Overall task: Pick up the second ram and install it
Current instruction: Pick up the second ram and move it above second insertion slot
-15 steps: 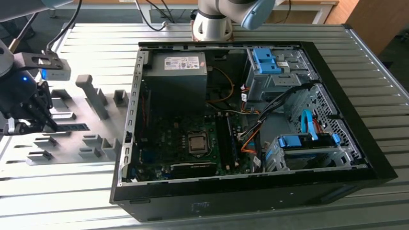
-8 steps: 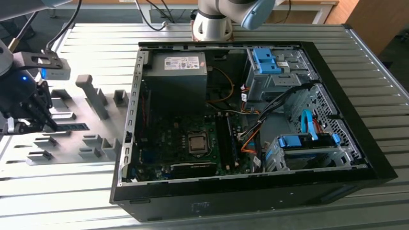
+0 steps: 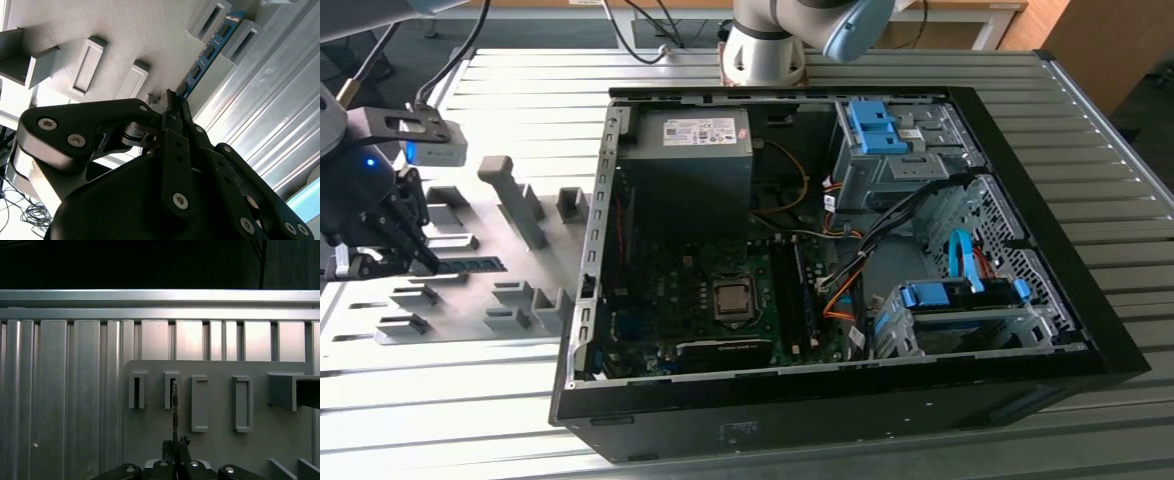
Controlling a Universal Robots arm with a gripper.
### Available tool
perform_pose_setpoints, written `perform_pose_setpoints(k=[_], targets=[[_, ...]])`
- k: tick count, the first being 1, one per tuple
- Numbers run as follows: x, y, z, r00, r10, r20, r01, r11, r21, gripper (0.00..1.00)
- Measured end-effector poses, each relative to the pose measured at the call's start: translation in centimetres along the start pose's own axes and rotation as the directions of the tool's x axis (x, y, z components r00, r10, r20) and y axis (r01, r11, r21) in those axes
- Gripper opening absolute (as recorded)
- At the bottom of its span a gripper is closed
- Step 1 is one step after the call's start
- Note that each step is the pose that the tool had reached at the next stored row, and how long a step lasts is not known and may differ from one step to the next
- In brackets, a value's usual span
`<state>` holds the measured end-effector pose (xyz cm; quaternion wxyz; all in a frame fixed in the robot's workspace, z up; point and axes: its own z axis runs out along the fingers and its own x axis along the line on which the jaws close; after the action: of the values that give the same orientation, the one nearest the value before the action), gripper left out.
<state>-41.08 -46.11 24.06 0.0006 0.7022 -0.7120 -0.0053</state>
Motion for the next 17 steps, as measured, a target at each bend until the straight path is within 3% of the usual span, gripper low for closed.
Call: perform_pose_setpoints(k=[12, 17], targets=[[-0.10, 0.00, -0.09, 1.0000, 0.000, -0.0064, 0.000, 1.0000, 0.0000, 0.15], [-0.11, 0.01, -0.66, 1.0000, 0.000, -0.0073, 0.000, 1.0000, 0.0001, 0.15]])
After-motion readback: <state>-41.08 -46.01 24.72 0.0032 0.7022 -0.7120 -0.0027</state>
